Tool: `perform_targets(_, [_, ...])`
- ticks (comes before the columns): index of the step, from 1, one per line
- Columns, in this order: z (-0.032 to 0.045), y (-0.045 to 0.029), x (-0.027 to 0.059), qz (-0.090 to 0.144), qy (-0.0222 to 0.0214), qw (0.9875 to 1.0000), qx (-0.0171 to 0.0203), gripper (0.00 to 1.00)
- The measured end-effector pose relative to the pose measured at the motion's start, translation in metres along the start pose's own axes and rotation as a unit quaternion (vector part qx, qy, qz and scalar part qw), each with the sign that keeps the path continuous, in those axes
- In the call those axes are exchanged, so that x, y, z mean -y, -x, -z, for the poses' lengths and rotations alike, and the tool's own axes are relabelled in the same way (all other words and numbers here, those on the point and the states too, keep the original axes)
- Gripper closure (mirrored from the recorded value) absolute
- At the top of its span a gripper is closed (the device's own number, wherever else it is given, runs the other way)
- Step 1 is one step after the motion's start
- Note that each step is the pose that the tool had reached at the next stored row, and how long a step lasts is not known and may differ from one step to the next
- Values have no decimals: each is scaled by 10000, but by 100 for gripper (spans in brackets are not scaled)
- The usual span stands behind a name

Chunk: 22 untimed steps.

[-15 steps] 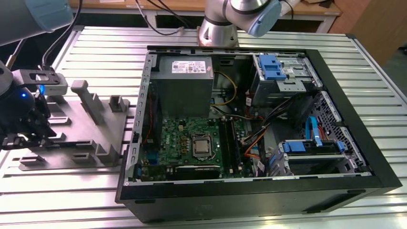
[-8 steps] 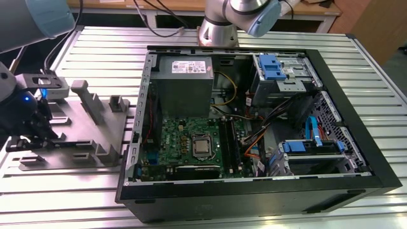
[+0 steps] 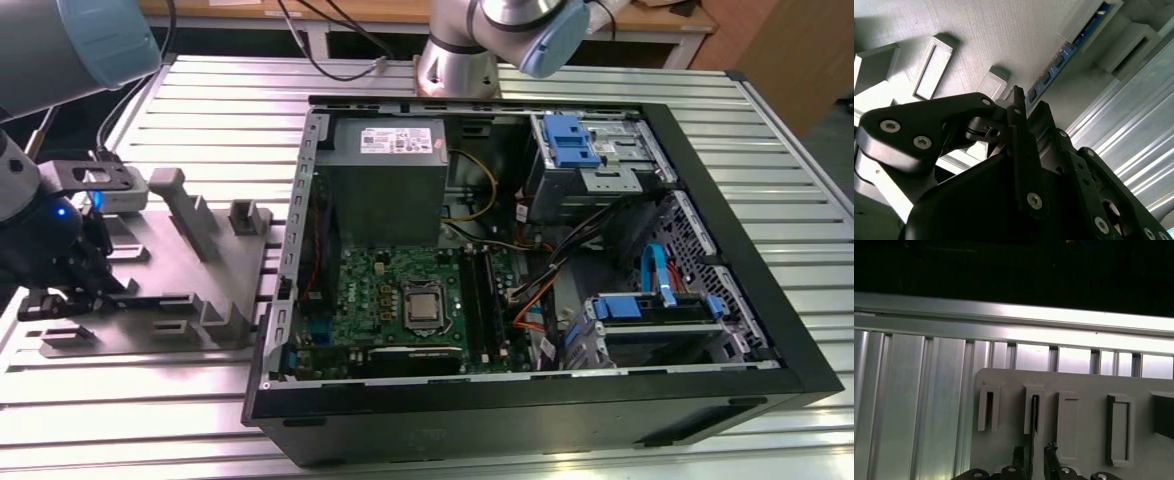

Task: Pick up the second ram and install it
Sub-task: 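Pick up the second ram and move it above second insertion slot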

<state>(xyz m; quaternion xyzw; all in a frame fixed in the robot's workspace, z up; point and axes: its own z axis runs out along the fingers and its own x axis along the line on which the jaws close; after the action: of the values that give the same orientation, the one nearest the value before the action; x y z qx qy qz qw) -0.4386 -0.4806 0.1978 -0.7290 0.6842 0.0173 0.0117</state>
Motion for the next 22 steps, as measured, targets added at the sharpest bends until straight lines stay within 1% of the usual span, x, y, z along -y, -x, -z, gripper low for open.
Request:
perform_targets(7, [-3,0,0,0,-1,10000,1,72])
perform_targets(8, [-3,0,0,0,-1,10000,0,78])
perform_targets(16, [-5,0,0,0,-1,10000,1,78])
perform_targets(18, [-5,0,0,0,-1,10000,1,80])
perform_targets(19, [-5,0,0,0,-1,10000,1,86])
perform_targets(22, [-6,0,0,0,-1,10000,0,86])
